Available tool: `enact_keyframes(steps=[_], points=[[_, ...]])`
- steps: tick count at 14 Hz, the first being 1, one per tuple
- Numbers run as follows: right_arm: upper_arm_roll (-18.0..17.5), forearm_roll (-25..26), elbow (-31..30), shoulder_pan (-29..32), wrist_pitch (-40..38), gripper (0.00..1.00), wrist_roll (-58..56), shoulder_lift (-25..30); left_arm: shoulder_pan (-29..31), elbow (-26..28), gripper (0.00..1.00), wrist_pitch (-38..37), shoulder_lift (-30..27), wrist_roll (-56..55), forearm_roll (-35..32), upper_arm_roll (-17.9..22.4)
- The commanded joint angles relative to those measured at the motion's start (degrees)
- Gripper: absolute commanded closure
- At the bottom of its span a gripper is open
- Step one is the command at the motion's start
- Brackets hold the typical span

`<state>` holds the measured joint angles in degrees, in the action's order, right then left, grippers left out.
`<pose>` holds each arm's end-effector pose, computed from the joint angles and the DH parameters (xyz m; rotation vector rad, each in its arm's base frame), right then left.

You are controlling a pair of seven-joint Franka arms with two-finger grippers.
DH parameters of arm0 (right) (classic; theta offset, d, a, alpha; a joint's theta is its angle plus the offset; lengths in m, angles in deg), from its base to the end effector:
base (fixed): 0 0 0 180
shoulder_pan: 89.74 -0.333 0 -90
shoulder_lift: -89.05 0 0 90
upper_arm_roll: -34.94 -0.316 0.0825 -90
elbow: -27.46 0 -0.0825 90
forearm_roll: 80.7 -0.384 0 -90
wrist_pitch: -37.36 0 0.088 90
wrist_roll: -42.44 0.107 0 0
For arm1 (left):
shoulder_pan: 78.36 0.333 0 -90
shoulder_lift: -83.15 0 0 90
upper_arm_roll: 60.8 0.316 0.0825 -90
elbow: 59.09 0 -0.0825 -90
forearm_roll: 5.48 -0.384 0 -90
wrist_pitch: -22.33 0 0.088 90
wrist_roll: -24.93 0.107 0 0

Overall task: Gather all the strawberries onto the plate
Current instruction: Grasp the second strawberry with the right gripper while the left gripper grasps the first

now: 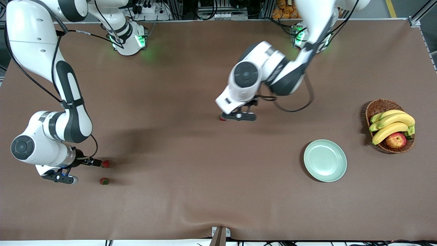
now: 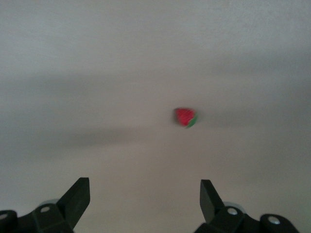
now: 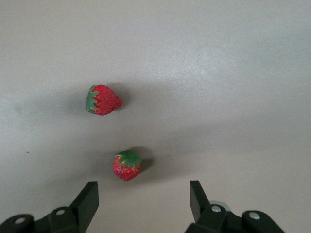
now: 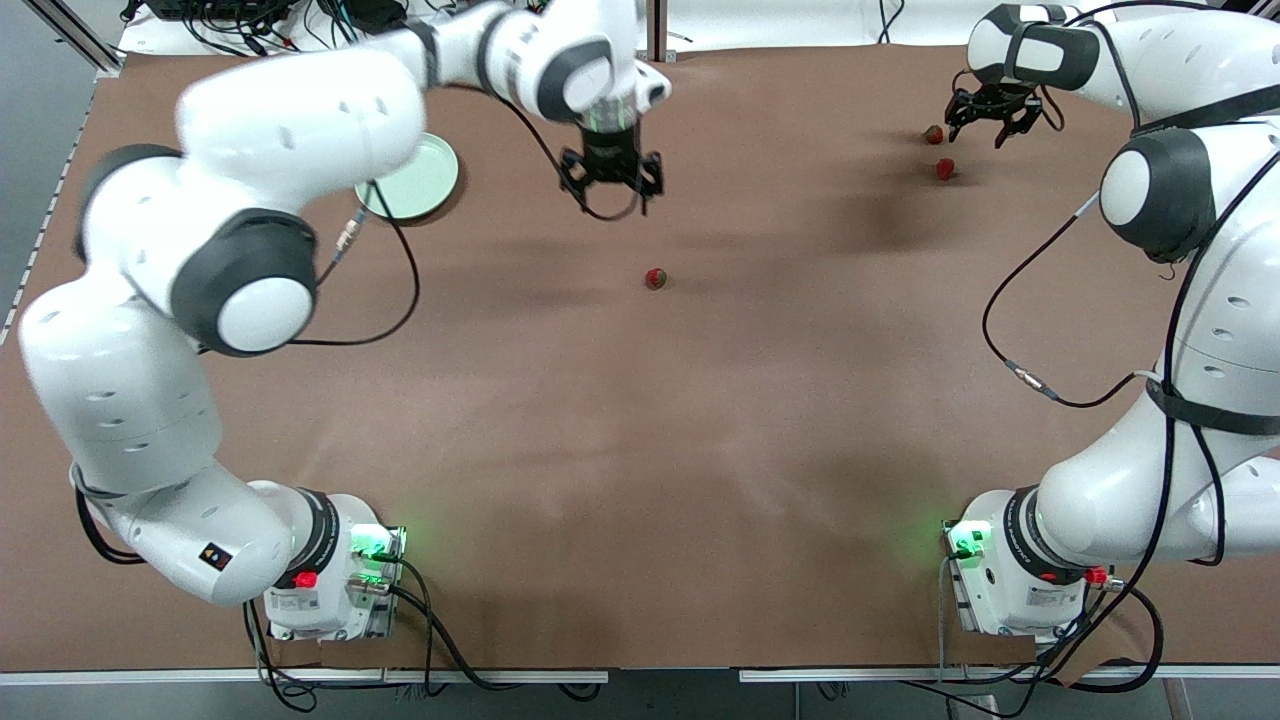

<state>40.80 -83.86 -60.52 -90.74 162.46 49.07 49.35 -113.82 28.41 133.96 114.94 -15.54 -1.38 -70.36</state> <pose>0.7015 -0.0468 0.2451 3.1017 -0.3286 -0.0636 0.4924 -0.4761 0.3293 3.0992 -0.0460 -0.3071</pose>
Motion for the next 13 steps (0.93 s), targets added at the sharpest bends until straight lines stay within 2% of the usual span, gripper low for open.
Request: enact_keyframes(steps=[1, 4, 6, 8, 9, 11, 12, 13], points=[[-0.76, -0.35, 1.06, 0.38, 2.77, 0.24, 1.02, -2.05, -2.14, -0.93, 0.0, 5.42, 5.12, -7.32, 0.29, 0.59], [-0.85, -3.43, 1.06, -0.67, 3.93, 0.24, 2.6, -3.63, -4.44, 3.45, 0.0, 12.96, 6.71, -11.98, 0.2, 0.68], [-0.85, -3.61, 0.01, -0.94, 5.85, 0.28, 2.6, -4.33, -4.61, 5.48, 0.0, 17.28, 7.15, -15.94, 0.03, 0.68], [-0.85, -3.61, -0.44, -1.02, 6.13, 0.37, 2.52, -4.69, -5.32, 5.83, 0.0, 20.09, 8.46, -21.29, 0.03, 0.76], [-0.85, -3.52, -0.44, -1.11, 6.39, 0.39, 2.51, -5.3, -5.32, 6.01, 0.0, 22.11, 9.17, -23.93, -0.06, 0.85], [-0.85, -3.43, -0.44, -0.76, 6.3, 0.54, 2.34, -5.39, -5.14, 6.01, 0.0, 23.89, 9.52, -29.2, -0.06, 1.03], [-0.85, -3.43, -0.52, -1.02, 6.3, 0.67, 2.34, -5.48, -5.14, 6.1, 0.0, 24.41, 9.61, -31.75, -0.06, 1.12], [-0.76, -3.43, -0.44, -1.02, 6.13, 0.87, 2.34, -5.39, -5.14, 6.97, 0.0, 25.64, 9.96, -33.17, -0.06, 1.12]])
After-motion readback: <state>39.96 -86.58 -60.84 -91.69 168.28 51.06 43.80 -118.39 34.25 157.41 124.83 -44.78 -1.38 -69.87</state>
